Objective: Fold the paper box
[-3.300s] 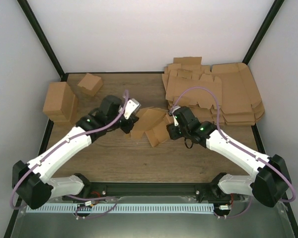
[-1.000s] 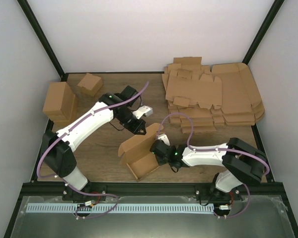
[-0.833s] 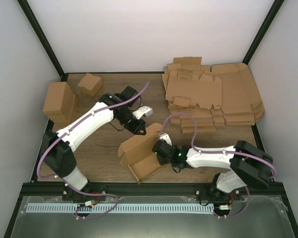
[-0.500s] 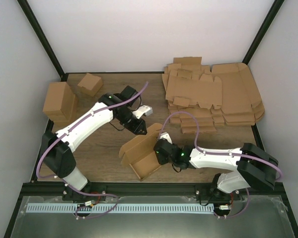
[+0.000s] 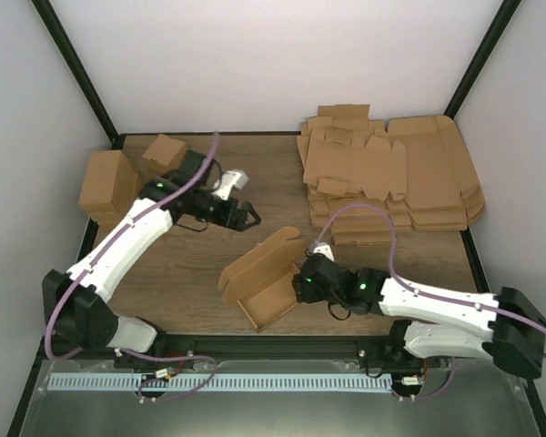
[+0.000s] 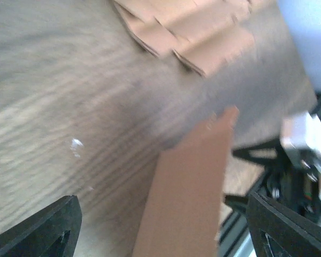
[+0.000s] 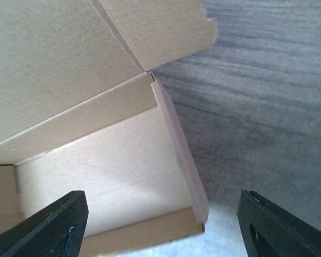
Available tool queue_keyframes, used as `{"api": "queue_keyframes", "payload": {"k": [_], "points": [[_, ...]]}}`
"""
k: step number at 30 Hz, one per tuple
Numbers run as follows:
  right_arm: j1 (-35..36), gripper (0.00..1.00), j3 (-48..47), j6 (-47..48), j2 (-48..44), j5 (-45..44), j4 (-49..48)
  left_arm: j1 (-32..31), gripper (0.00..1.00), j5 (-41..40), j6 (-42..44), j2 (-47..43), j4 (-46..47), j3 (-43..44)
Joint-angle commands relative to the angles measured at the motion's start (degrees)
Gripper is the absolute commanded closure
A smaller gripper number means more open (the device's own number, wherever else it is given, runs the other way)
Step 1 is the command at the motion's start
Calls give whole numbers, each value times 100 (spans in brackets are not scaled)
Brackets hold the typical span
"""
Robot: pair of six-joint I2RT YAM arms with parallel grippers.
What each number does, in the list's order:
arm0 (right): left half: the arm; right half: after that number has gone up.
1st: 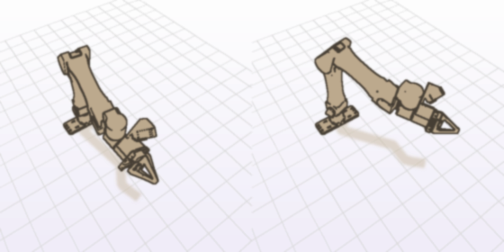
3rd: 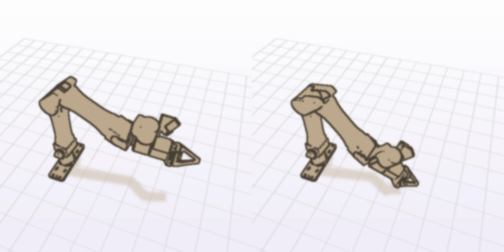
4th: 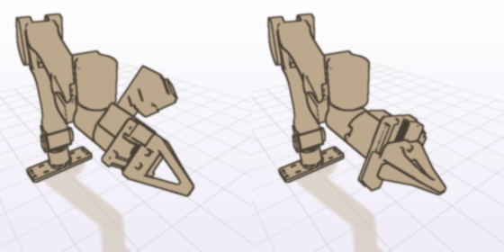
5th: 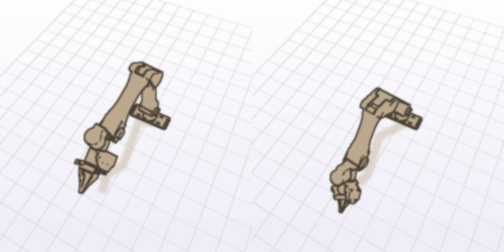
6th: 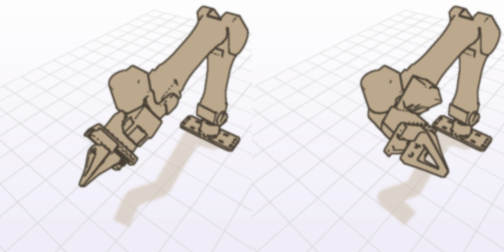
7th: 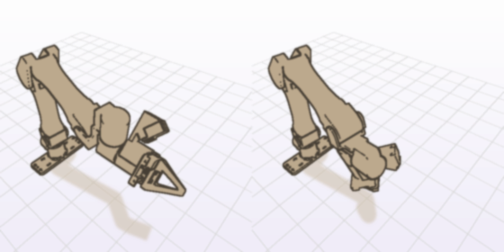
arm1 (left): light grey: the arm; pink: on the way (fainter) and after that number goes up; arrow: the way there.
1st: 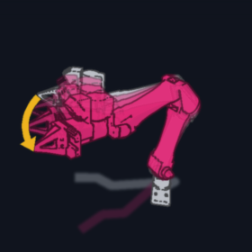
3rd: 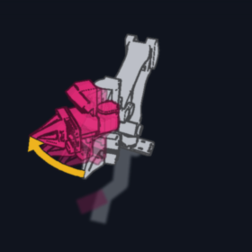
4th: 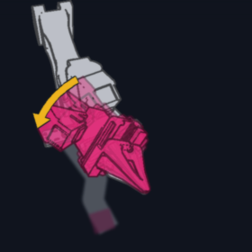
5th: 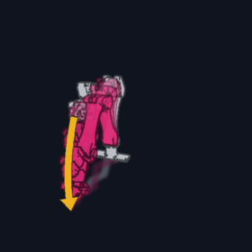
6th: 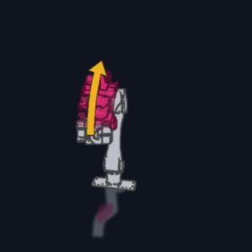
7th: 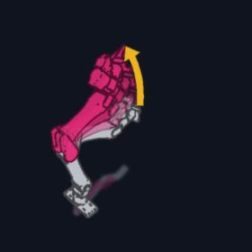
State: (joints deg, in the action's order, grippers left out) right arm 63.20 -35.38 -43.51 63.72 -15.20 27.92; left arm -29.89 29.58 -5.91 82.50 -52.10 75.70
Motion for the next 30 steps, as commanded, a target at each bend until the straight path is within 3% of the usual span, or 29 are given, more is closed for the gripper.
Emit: {"api": "queue_keyframes", "payload": {"k": [1,4,6,9,12,15,22,30], "points": [[34,21,66,-1026,-706,378,686,829,12,40,-549,-355,820,-357],[34,32,210,-1497,-1007,697,879,1082,25,-368,-644,-140,827,-548],[35,45,267,-1730,-1083,898,1043,1091,43,-630,-725,255,618,-588],[26,76,333,-1963,-1095,1223,1316,1066,78,91,-759,744,832,-934],[30,95,432,-2259,-1005,1471,1527,859,95,-15,-945,858,1376,-1409],[35,99,525,-2477,-809,1498,1626,659,96,188,-1042,1119,1733,-1705],[28,99,650,-2443,-322,1526,620,-5,96,516,-1386,1687,2362,-1858],[-280,99,216,-2099,581,1169,133,-195,96,496,-1696,1612,2709,-2216]]}}
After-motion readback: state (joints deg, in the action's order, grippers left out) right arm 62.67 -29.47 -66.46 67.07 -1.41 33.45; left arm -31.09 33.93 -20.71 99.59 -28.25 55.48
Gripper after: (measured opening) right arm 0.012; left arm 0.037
